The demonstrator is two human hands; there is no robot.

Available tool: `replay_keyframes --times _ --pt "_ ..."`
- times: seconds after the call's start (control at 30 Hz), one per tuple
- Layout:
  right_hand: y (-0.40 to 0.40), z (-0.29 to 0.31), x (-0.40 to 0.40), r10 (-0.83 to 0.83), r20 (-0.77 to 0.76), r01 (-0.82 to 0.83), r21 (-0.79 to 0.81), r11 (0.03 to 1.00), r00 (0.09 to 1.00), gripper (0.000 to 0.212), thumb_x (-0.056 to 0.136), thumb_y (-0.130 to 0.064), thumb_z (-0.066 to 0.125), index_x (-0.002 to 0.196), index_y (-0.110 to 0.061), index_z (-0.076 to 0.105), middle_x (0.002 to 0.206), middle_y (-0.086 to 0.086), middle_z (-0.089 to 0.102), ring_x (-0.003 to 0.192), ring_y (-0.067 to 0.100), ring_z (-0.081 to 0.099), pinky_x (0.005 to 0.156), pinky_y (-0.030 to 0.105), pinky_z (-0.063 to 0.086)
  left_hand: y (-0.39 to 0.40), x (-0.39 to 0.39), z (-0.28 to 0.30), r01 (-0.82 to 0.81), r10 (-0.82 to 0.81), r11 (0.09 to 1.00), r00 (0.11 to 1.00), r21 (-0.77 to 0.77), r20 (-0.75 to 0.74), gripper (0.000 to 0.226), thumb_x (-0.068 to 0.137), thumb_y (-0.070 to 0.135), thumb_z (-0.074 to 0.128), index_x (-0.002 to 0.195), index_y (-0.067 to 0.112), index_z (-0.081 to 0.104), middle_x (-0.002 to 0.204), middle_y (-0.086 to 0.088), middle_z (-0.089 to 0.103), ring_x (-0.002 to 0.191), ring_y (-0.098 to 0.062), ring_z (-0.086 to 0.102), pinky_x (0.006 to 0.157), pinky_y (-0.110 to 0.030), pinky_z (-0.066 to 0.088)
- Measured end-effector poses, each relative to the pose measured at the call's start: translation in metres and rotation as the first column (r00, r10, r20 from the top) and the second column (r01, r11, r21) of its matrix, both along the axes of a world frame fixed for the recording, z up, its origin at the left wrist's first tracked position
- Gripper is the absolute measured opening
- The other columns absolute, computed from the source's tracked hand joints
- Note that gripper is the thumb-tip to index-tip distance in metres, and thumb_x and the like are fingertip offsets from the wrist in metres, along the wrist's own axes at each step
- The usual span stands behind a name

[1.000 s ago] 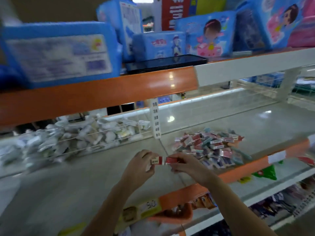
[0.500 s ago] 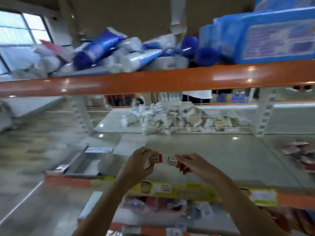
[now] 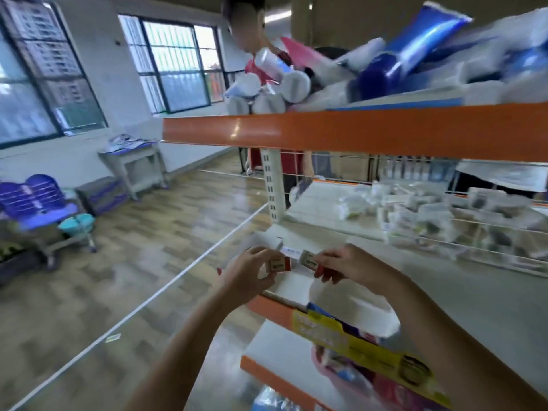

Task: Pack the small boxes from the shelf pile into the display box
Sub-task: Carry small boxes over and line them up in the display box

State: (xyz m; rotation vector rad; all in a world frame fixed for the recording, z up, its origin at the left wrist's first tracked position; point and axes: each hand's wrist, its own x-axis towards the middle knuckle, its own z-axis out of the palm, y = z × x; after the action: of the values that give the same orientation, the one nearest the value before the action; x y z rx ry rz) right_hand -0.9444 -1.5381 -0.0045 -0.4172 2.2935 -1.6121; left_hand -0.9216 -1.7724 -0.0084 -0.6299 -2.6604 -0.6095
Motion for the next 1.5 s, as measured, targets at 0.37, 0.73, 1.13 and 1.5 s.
replay_keyframes --times 0.37,0.73,1.13,1.5 --pt "-0.097 -0.007 -0.096 0.069 0.007 -0.069 0.264 0.962 0.998 0.023 0.093 -0.027 0.057 0.099 -0.009 0.07 0.08 0.0 0.067 0.061 0.004 0.059 0.055 0.013 0.047 -0.086 -0.085 -0.014 -0.049 0.053 0.998 0.994 -0.042 0.096 0.034 0.083 0.014 0.067 0.116 0.018 0.064 0.111 -0.002 0.063 0.098 -0.015 0.058 0.081 -0.023 0.049" --pt "-0.151 -0.024 -0.135 0.09 -0.032 -0.061 0.507 0.86 0.995 0.017 0.09 -0.027 0.059 0.101 -0.022 0.071 0.084 -0.01 0.069 0.078 0.008 0.061 0.075 0.028 0.05 -0.143 -0.154 -0.033 0.183 -0.181 0.983 0.979 -0.014 0.092 0.031 0.082 0.012 0.068 0.113 0.014 0.066 0.109 -0.002 0.064 0.097 -0.015 0.059 0.082 -0.026 0.049" --pt "-0.201 -0.044 -0.147 -0.062 -0.008 0.051 0.684 0.728 0.998 0.021 0.091 -0.022 0.059 0.11 -0.016 0.067 0.102 -0.003 0.068 0.071 0.0 0.056 0.063 0.016 0.042 -0.174 -0.214 -0.056 0.384 -0.381 0.923 0.918 -0.009 0.111 0.037 0.081 0.018 0.069 0.117 0.027 0.062 0.113 0.009 0.059 0.09 0.002 0.049 0.072 -0.006 0.041" --pt "-0.211 -0.046 -0.139 -0.121 -0.005 0.092 0.675 0.732 0.993 0.017 0.091 -0.02 0.058 0.107 -0.02 0.063 0.11 -0.003 0.065 0.086 0.005 0.057 0.067 0.016 0.042 -0.177 -0.223 -0.066 0.478 -0.481 0.877 0.872 0.053 0.084 0.036 0.081 0.019 0.069 0.117 0.021 0.063 0.111 0.007 0.06 0.093 -0.004 0.057 0.081 -0.017 0.05"
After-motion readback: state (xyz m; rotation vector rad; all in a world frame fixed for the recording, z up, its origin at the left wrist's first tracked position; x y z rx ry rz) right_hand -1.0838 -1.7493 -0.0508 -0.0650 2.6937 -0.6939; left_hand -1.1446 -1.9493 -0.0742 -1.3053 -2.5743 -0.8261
